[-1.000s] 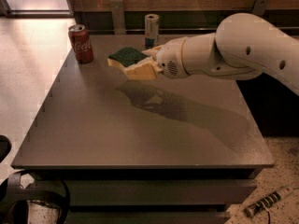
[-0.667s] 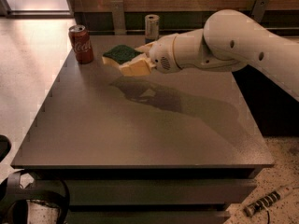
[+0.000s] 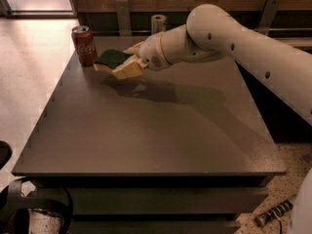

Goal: Move sponge near coke can

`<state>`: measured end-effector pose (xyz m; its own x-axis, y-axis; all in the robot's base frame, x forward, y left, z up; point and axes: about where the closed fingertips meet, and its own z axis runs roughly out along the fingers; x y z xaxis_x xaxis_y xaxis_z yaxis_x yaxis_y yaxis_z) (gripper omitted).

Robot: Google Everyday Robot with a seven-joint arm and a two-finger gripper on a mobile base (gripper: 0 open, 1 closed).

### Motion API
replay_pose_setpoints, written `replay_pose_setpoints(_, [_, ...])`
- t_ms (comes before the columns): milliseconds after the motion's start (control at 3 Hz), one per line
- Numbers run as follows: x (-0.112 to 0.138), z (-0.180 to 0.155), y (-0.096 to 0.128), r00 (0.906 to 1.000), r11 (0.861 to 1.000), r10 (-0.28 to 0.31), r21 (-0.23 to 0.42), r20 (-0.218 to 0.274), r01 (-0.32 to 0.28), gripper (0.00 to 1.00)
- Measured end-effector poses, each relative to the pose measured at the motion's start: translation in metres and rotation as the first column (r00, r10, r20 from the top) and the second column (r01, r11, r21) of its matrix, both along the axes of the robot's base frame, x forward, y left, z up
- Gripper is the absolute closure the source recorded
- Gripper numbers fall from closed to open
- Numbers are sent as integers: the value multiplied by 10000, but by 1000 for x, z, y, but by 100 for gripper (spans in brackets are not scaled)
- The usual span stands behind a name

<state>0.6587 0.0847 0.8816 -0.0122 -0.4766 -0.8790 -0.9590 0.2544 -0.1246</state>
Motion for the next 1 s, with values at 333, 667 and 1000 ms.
replay_pose_setpoints(333, [14,-12,15,9991,9991,414,-103,93,-413,100])
replay_pose_setpoints(667, [25,-20,23,9980,9982,605,23,195,-605,100])
replay_pose_setpoints(1000, [32,-32,36,9961,9960,871,198,162,-874,100])
